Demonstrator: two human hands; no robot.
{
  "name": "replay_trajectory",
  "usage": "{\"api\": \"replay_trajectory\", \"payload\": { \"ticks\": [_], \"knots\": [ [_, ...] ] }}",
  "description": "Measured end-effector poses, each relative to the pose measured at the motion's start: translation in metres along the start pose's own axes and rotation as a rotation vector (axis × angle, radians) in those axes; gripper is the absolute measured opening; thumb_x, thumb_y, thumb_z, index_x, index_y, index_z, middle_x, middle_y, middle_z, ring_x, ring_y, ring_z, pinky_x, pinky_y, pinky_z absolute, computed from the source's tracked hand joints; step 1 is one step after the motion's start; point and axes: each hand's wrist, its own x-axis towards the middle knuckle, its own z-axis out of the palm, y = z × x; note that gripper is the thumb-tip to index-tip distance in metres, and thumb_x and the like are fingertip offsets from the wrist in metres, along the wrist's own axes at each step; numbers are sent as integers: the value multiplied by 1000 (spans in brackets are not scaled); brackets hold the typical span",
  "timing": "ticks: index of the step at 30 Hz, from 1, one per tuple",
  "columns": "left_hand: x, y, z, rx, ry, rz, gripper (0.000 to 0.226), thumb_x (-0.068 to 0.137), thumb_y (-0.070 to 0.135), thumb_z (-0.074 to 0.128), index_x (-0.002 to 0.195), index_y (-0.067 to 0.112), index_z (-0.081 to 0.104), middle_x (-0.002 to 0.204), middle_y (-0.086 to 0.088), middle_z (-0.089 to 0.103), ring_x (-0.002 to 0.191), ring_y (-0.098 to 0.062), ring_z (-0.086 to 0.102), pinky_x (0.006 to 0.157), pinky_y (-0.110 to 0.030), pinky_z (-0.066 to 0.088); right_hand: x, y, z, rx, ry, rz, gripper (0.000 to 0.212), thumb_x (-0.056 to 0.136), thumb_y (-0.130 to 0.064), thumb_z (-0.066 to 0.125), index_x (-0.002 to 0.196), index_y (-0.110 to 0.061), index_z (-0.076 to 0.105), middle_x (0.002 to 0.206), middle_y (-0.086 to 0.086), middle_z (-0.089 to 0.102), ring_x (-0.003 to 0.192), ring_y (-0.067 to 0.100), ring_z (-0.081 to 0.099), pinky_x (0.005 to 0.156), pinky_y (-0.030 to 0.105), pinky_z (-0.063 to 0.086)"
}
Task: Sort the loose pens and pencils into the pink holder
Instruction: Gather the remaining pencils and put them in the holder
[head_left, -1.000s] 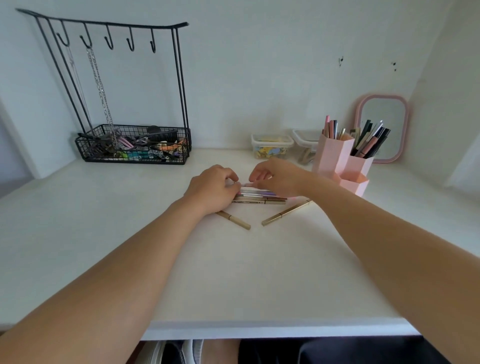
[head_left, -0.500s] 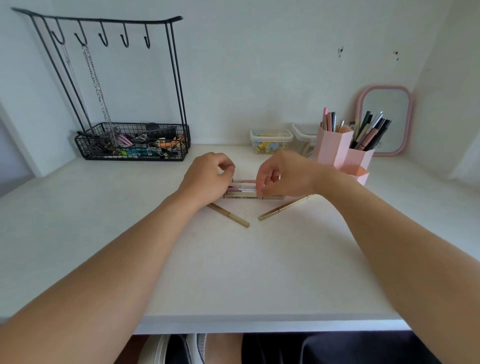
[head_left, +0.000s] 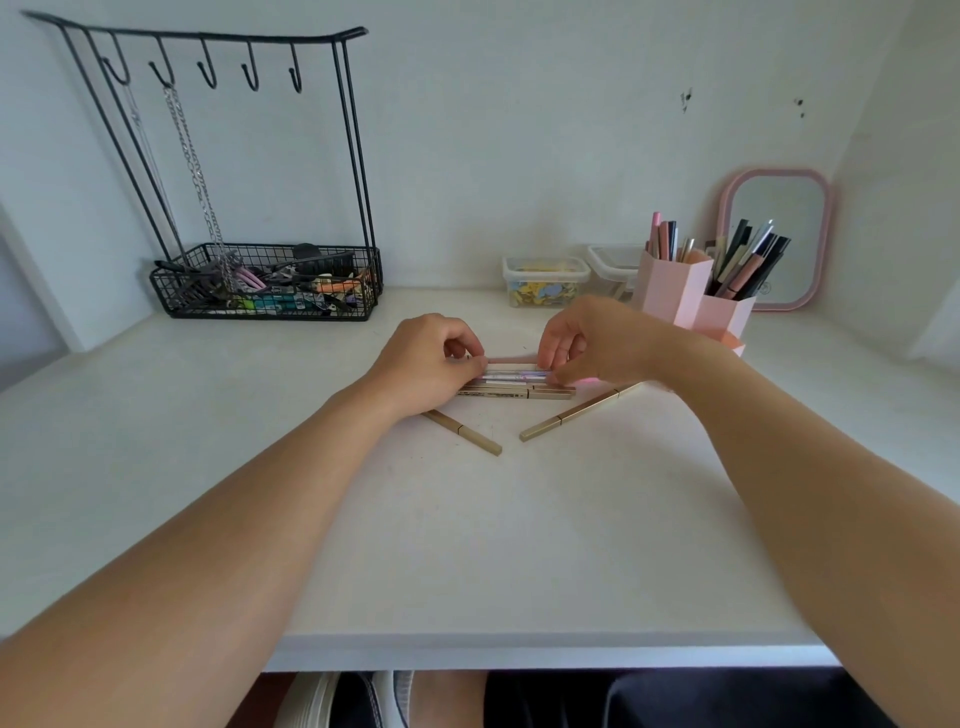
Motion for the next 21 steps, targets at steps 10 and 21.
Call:
{"api": "replay_trajectory", "payload": {
  "ticks": [10,21],
  "knots": [
    [3,1,1,-18,11,-34,18,97,26,62,98,17,78,88,7,67,89,-14,63,75,-23,44,-2,-3,-1,-125,20,-23,4,78,-20,78,82,-22,78,70,-15,68,68,1,61,61,15,40],
    [6,2,1,-232,99,-162,32,105,31,47,96,17,74,85,-6,70,81,-13,62,72,-22,45,-2,-5,-1,-108,102,-77,4,78,-19,76,79,-20,79,71,-15,68,64,-4,58,59,12,40]
  ]
}}
